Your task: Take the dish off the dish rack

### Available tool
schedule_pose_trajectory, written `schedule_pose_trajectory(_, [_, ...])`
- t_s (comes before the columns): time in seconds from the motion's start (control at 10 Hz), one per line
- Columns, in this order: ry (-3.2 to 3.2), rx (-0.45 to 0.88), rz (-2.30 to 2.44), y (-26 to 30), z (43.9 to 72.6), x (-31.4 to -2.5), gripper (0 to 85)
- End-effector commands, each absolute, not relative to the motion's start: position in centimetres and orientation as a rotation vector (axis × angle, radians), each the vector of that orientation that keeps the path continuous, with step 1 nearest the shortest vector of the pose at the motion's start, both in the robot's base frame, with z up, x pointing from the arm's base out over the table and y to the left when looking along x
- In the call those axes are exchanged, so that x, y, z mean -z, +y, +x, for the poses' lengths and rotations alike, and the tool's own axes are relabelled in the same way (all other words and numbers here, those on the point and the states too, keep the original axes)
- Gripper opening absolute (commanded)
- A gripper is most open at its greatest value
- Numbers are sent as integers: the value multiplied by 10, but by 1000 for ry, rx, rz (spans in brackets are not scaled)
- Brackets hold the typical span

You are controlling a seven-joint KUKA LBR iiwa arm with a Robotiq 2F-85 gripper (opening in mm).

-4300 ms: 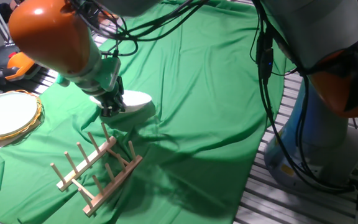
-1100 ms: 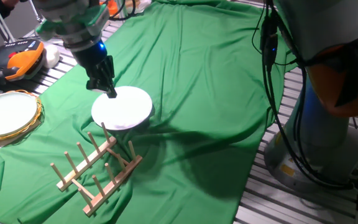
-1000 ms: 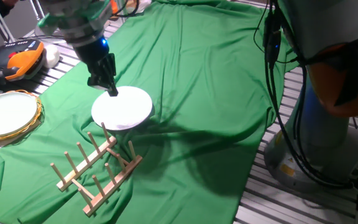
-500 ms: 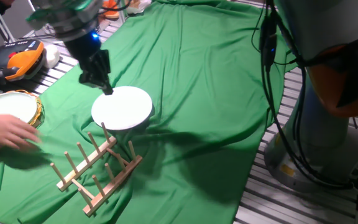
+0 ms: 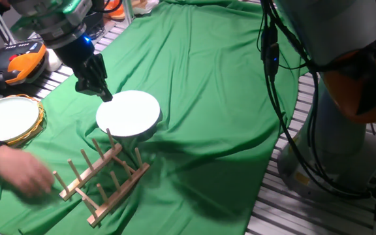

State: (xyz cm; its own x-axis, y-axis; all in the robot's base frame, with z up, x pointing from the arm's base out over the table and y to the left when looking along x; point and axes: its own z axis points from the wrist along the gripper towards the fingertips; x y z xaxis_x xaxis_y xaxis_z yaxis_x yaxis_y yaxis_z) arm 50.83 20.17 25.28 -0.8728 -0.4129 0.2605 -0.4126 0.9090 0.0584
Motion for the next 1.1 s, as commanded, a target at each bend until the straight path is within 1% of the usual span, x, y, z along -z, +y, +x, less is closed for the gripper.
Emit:
schedule_pose_trajectory(0.0, [-2805,3,624,202,508,-252,0])
schedule_pose_trajectory(0.1, [-2809,22,628,204,509,-252,0])
schedule_pose_trajectory(0.3, [-2815,-16,625,211,510,-258,0])
schedule_pose_trajectory(0.8, [-2841,-10,567,215,506,-265,0])
schedule_pose_trajectory(1.0, [-2868,-60,561,219,504,-265,0])
